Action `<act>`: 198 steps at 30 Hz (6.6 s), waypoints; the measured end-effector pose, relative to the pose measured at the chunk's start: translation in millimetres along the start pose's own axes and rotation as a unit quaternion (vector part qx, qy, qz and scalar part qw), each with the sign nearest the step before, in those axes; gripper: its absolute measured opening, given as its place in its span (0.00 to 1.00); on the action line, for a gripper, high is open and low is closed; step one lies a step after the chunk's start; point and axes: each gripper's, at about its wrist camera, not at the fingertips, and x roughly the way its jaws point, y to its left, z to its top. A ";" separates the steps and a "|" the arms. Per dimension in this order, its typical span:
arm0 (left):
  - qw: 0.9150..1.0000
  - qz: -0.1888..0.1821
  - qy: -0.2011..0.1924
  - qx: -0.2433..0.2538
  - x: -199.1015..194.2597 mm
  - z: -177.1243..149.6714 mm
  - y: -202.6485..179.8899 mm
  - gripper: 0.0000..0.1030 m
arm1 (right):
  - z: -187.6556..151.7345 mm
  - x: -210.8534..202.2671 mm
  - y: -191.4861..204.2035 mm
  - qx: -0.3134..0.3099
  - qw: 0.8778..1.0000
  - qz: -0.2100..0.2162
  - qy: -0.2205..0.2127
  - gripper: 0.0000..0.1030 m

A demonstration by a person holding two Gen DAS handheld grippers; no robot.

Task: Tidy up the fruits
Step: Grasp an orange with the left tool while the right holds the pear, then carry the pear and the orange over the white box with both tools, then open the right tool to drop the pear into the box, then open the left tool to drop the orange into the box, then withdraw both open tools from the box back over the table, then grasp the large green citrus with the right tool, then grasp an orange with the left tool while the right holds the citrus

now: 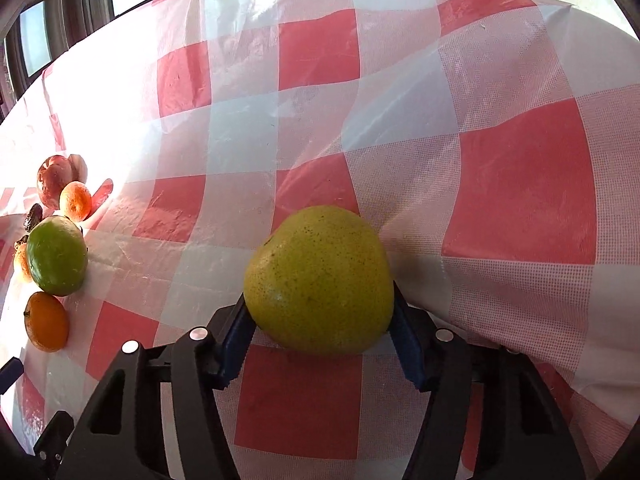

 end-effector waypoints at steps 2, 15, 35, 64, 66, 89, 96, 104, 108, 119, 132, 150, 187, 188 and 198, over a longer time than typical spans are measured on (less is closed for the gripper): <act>1.000 0.001 0.000 -0.004 0.8 0.0 -0.2 0.99 | -1.3 -2.4 -1.1 0.002 1.000 0.002 0.000 0.59; 1.000 0.012 0.009 -0.022 25.3 33.2 -6.8 0.99 | -94.6 -81.8 -9.5 0.043 0.999 0.021 0.003 0.59; 0.993 -0.061 0.066 0.082 -13.8 14.8 -16.1 0.42 | -90.1 -75.5 2.8 0.026 1.000 0.012 -0.003 0.59; 0.984 -0.175 -0.024 -0.016 -156.4 15.7 111.6 0.42 | -158.3 -203.2 121.5 0.007 0.994 0.099 0.038 0.59; 0.983 -0.175 -0.049 -0.033 -174.1 24.3 140.0 0.42 | -147.5 -212.4 146.7 -0.011 0.994 0.110 0.027 0.59; 0.992 -0.065 0.109 -0.021 -115.3 20.2 408.3 0.43 | -91.4 -247.9 461.7 -0.260 0.917 0.292 0.083 0.59; 0.981 -0.058 0.184 -0.027 -56.5 11.5 421.8 0.43 | -146.1 -219.4 540.6 -0.428 0.842 0.241 0.221 0.59; 0.975 -0.065 0.210 -0.035 -36.7 -12.2 428.2 0.44 | -177.5 -200.7 588.8 -0.507 0.790 0.184 0.292 0.49; 0.976 -0.066 0.205 -0.038 -40.6 -16.1 434.5 0.48 | -177.9 -202.8 598.8 -0.516 0.788 0.177 0.286 0.49; 0.979 -0.090 0.178 -0.033 -53.6 -37.4 433.3 0.81 | -159.9 -212.8 580.1 -0.461 0.823 0.215 0.252 0.74; 0.996 -0.010 0.093 0.006 -107.1 -29.5 406.5 0.94 | -103.9 -234.3 494.6 -0.337 0.883 0.290 0.148 0.80; 0.996 0.083 0.025 0.021 -126.2 60.9 318.8 0.98 | -55.6 -197.6 274.7 0.039 0.981 0.178 0.070 0.84; 0.996 0.016 0.073 -0.051 13.1 32.7 119.0 0.96 | 3.0 8.9 183.5 -0.100 0.991 0.078 0.041 0.61; 0.996 0.018 0.069 -0.051 16.1 36.5 115.6 0.96 | 5.7 8.9 182.3 -0.102 0.990 0.088 0.039 0.58; 0.998 0.028 0.028 -0.045 51.2 87.5 88.0 0.76 | -23.9 -15.7 117.3 -0.058 0.994 0.088 0.035 0.58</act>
